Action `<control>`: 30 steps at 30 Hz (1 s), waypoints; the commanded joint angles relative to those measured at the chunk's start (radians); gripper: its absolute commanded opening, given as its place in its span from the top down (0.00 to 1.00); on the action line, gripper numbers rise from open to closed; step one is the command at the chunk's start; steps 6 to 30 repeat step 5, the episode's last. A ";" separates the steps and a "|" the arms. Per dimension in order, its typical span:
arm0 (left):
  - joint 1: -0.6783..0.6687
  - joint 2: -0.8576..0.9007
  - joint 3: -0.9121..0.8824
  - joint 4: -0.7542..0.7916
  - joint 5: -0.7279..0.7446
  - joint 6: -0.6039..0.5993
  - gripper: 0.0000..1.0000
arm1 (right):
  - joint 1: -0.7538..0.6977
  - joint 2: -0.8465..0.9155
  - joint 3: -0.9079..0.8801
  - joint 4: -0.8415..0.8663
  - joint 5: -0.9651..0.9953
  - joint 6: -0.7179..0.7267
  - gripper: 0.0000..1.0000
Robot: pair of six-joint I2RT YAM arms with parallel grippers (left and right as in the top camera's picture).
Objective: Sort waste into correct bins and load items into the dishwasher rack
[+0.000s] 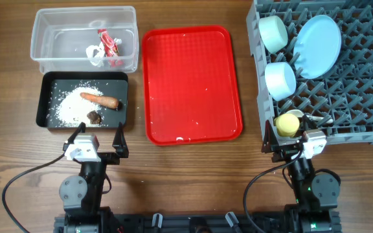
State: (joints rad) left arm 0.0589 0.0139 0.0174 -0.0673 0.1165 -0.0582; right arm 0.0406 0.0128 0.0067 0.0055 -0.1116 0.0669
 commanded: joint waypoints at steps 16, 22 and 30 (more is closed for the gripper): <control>-0.005 -0.011 -0.011 0.000 -0.014 -0.010 0.00 | 0.007 -0.008 -0.002 0.004 -0.015 0.014 0.00; -0.005 -0.011 -0.011 0.000 -0.014 -0.010 0.00 | 0.007 -0.008 -0.002 0.004 -0.015 0.014 0.00; -0.005 -0.011 -0.011 0.000 -0.014 -0.010 0.00 | 0.007 -0.008 -0.002 0.004 -0.015 0.014 0.00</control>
